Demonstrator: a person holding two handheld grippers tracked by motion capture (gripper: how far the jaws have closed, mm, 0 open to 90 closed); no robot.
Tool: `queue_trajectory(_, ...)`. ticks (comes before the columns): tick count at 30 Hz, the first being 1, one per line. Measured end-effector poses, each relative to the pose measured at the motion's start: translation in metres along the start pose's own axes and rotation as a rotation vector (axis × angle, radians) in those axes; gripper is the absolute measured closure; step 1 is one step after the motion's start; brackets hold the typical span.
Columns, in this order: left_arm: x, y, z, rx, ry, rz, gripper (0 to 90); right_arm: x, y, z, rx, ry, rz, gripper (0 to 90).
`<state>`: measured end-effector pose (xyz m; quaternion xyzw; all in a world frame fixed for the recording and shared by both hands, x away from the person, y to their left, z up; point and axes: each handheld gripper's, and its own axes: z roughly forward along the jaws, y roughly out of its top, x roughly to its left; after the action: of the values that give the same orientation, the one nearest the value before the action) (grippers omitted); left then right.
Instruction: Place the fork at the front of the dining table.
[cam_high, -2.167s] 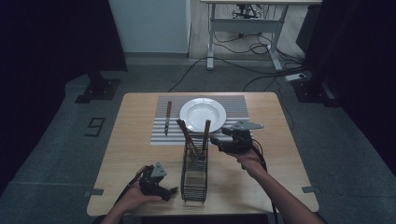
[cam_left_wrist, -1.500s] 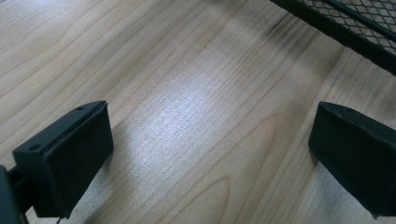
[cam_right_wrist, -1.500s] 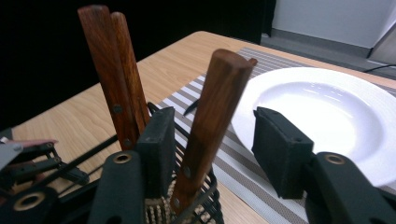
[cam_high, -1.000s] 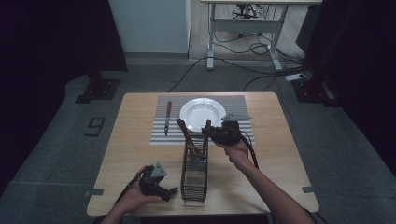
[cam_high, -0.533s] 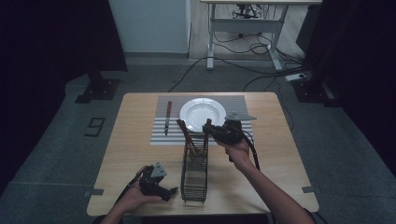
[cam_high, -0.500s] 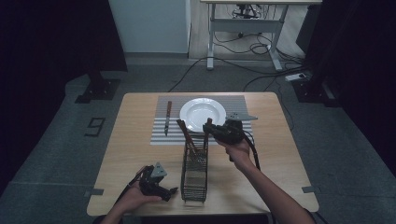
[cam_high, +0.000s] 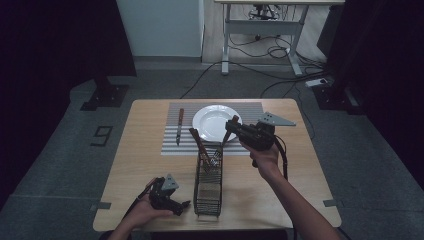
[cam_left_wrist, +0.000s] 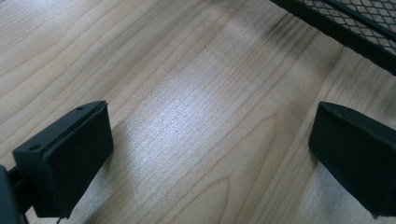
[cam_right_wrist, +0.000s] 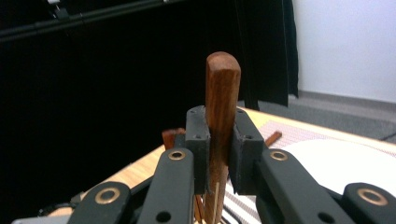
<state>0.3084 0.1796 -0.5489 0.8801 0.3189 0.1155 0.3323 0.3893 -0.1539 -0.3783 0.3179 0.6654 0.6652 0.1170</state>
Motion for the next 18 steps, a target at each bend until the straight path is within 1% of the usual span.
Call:
queue_trajectory(5, 0.0, 0.0, 0.0, -0.001, 0.001, 0.0, 0.0, 0.002, 0.012, -0.012, -0.047, -0.005, -0.013, 80.6)
queue_trajectory(10, 0.0, 0.0, 0.0, -0.001, 0.001, 0.0, 0.0, 0.0, 0.021, -0.023, -0.084, -0.016, -0.024, 80.6)
queue_trajectory(15, 0.0, 0.0, 0.0, 0.0, 0.002, 0.001, 0.0, -0.003, 0.029, -0.034, -0.112, -0.035, -0.02, 80.7)
queue_trajectory(18, 0.0, 0.0, 0.0, 0.0, 0.001, 0.001, 0.0, -0.005, 0.033, -0.041, -0.128, -0.051, -0.028, 80.7)
